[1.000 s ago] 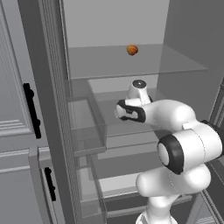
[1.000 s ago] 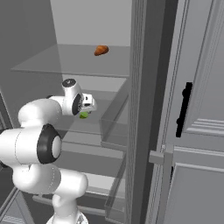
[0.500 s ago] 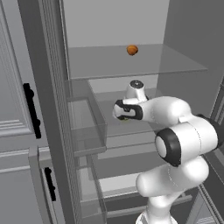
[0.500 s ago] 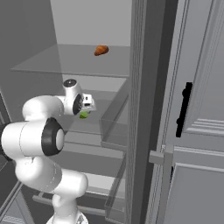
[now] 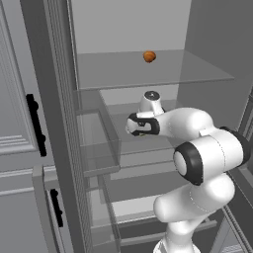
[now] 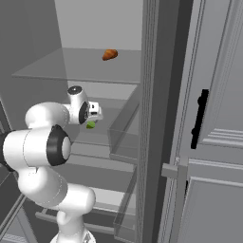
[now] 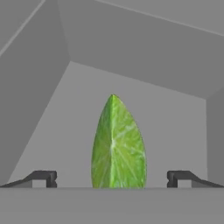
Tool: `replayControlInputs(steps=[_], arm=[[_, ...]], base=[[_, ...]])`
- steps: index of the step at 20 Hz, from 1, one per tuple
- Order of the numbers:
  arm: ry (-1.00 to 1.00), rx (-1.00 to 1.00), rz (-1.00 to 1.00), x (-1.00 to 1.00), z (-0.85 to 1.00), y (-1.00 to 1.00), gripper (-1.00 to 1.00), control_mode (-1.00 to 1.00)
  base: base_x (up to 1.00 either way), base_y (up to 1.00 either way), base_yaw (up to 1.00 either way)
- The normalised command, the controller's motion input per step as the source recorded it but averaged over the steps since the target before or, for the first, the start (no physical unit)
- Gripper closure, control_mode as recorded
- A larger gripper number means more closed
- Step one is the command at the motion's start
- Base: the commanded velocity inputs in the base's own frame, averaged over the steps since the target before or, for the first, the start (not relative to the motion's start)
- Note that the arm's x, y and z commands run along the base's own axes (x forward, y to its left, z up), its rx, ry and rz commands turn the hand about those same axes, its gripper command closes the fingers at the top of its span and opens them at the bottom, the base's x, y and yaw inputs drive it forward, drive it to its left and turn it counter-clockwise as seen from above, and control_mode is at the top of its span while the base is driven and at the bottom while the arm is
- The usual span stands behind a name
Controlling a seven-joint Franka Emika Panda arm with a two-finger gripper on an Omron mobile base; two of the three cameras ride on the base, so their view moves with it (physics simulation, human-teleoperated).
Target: Grab a lemon wedge from the fridge and one ice cube from the ice bowl, and put them in the glass of lemonade.
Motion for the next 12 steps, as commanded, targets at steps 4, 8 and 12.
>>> replayControlInputs(steps=[4, 8, 12], arm=[[0.00, 0.00, -0.01, 0.29, -0.19, 0.00, -1.00, -1.00], [0.01, 0.00, 0.00, 0.06, -0.43, 0.00, -1.00, -1.00], [0.00, 0.00, 0.00, 0.00, -0.55, 0.00, -1.00, -1.00]], base=[[0.00, 0.00, 0.00], [0.00, 0.00, 0.00], [0.00, 0.00, 0.00]])
